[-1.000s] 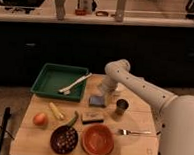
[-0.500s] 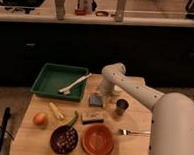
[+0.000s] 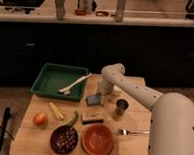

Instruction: Place sponge in red bowl

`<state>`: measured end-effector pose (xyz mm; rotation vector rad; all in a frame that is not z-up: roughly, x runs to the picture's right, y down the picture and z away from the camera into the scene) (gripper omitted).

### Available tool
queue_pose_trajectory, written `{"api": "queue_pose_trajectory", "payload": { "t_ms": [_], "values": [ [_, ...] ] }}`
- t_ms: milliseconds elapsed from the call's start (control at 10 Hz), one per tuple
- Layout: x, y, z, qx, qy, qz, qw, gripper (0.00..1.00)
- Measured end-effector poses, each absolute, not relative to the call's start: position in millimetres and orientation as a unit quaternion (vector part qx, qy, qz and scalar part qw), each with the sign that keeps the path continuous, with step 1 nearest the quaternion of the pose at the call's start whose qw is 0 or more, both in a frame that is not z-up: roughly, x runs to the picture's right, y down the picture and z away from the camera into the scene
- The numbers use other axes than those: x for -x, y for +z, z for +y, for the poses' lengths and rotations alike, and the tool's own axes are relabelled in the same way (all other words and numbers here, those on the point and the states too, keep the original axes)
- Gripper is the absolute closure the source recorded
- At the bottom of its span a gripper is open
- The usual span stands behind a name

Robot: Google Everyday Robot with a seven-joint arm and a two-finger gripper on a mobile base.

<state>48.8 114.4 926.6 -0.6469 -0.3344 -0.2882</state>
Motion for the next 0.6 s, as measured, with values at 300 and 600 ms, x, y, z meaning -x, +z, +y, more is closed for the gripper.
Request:
{"api": "queue_pose_trajectory", "payload": {
  "t_ms": [300, 600],
  "values": [
    [-45, 913, 100, 0.311, -0.149, -0.166, 0.924, 0.98],
    [-41, 888, 73, 0.298, -0.167, -0.189, 0.921, 1.0]
  ]
}}
